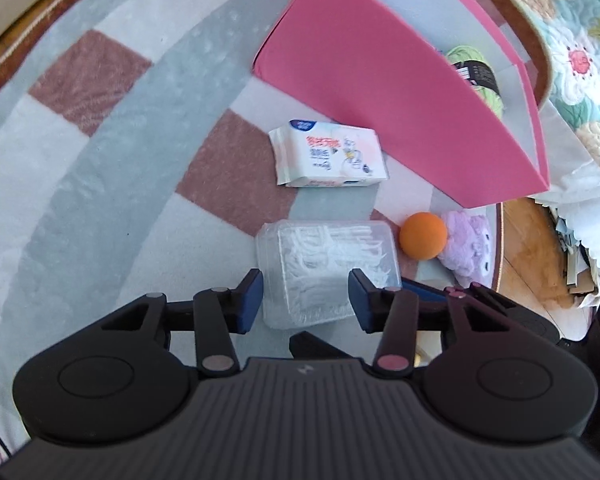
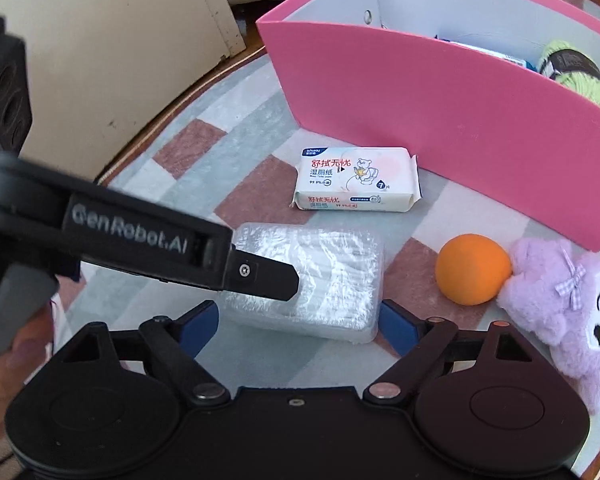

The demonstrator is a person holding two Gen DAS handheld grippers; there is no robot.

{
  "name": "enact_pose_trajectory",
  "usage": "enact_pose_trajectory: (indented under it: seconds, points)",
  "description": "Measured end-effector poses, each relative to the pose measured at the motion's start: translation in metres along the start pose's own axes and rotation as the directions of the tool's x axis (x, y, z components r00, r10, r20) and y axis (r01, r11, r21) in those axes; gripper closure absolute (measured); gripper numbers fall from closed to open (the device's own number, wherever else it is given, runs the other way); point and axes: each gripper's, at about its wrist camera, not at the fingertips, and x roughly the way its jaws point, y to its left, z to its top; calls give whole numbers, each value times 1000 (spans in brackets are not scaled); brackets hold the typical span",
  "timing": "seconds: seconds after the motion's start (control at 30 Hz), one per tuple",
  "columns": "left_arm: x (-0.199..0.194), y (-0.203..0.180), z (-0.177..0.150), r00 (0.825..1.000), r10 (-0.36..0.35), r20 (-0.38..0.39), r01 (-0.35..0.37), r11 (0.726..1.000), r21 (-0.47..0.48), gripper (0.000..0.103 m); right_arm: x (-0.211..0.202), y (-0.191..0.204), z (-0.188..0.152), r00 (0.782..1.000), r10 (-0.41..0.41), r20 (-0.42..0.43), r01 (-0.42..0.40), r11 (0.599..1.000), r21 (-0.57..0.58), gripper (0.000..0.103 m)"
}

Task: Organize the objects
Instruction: 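Grasp the clear floss-pick box with the left gripper and lift it, then lower the floss-pick box into the pink box beside the blue pack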

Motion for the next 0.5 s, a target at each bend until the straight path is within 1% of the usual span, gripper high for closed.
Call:
enact_pose_trajectory:
  seconds: [0.07,0.13,0.27,0.37,0.5]
  points:
    - [-8,-9,1,1000,-11,5,11,1000,17,58,-8,1,1,1000,6,5,-6,1000,13,13]
    - [-20,-20,2,1000,-15,11,14,999,41,58,-21,3,2,1000,-4,26,4,1000,2,13]
    - [-47,-43,2,997,-32,74,24,994,104,58,-52,2,5,996,2,87,-4,1000,20,13]
    - [-66,-58,4,993,-54,101,40,990,137,58,-77,2,8,989,-5,147,4,1000,3,13]
    - [-82,-82,10,990,-66,123,43,982,182,58,-106,1,14,972,-19,233,24,1000,-20,13]
